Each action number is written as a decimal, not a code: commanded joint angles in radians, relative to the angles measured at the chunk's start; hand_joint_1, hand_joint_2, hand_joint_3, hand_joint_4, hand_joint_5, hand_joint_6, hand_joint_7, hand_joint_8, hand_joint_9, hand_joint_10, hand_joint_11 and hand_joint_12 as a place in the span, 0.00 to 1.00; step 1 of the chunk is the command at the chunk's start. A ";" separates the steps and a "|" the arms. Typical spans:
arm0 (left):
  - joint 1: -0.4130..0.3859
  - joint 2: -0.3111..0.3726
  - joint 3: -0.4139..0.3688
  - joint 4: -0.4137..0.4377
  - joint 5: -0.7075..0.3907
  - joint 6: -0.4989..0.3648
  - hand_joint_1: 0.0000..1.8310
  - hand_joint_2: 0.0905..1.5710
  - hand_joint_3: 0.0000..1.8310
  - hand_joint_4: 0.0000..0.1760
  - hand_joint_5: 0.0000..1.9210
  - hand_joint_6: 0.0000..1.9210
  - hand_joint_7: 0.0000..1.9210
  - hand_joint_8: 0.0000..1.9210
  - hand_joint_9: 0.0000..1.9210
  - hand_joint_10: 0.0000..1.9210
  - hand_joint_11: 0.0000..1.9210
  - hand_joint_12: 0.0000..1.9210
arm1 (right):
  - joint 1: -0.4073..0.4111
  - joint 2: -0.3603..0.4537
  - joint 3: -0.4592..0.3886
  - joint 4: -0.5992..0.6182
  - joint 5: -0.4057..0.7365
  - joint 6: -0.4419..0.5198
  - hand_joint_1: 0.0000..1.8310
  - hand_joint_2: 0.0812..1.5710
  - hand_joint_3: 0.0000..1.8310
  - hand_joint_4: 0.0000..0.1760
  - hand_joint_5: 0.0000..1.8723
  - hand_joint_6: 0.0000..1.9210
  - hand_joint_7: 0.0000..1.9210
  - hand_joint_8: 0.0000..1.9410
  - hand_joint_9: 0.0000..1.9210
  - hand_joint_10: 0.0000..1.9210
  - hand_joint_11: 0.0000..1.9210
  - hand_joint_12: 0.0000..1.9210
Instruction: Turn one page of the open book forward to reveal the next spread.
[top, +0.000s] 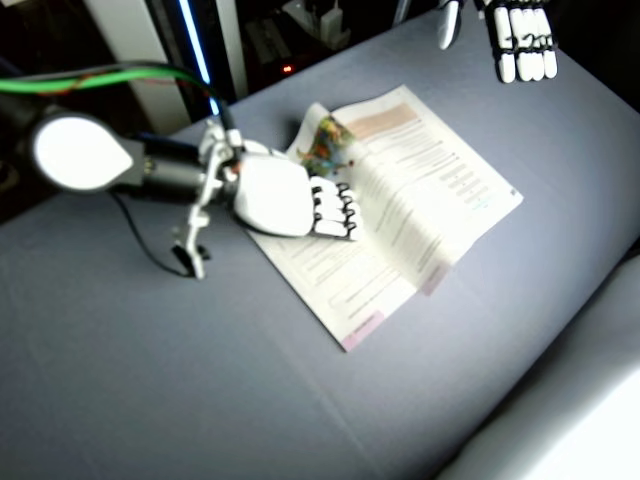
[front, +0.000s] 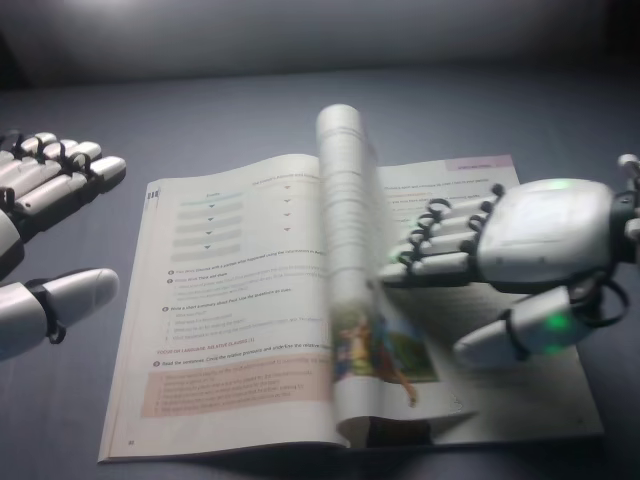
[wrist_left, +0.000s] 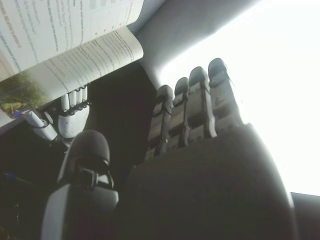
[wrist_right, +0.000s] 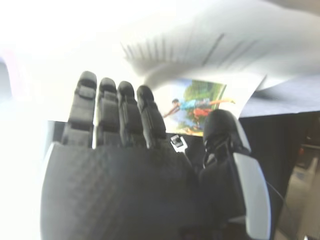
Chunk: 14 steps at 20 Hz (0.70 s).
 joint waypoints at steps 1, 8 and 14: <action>-0.009 -0.001 0.001 -0.006 -0.140 -0.008 0.00 0.85 0.00 0.00 0.05 0.00 0.04 0.01 0.03 0.01 0.02 0.01 | 0.018 -0.007 0.006 0.050 0.075 -0.007 0.00 0.84 0.00 0.00 0.04 0.01 0.04 0.01 0.02 0.01 0.02 0.01; -0.011 0.029 0.006 -0.013 -0.183 -0.015 0.00 0.85 0.00 0.00 0.05 0.00 0.04 0.00 0.02 0.00 0.01 0.01 | 0.092 -0.130 0.041 0.063 0.158 -0.013 0.00 0.85 0.00 0.00 0.02 0.00 0.03 0.00 0.02 0.00 0.01 0.01; -0.026 0.042 0.022 -0.043 -0.218 -0.014 0.00 0.84 0.00 0.00 0.05 0.00 0.04 0.00 0.01 0.00 0.00 0.00 | 0.150 -0.149 -0.013 0.042 0.286 -0.020 0.00 0.85 0.00 0.00 0.07 0.00 0.08 0.00 0.07 0.00 0.03 0.01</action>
